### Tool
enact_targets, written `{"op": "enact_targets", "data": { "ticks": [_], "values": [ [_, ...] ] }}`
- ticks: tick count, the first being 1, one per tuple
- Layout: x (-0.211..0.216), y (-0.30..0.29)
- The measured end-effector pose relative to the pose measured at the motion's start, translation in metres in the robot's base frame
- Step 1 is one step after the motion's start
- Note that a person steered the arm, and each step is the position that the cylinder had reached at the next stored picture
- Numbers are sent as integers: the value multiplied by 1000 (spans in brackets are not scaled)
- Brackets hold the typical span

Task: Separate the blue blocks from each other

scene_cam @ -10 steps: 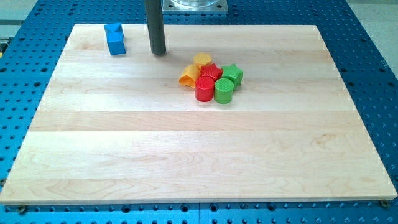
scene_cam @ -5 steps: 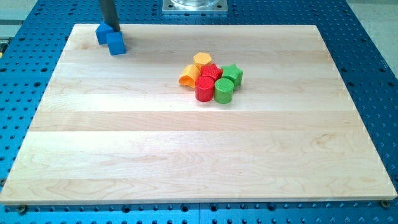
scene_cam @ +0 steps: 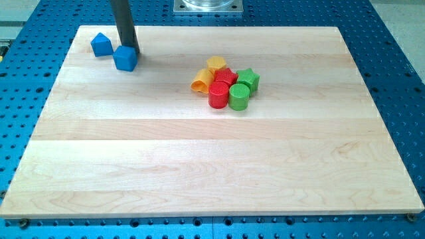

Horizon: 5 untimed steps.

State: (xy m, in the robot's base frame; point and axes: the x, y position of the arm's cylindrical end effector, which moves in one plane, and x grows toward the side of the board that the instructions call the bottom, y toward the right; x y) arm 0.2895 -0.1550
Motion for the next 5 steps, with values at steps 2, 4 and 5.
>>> {"op": "enact_targets", "data": {
  "ticks": [2,4,5],
  "values": [
    [82,15],
    [61,-44],
    [42,-73]
  ]
}}
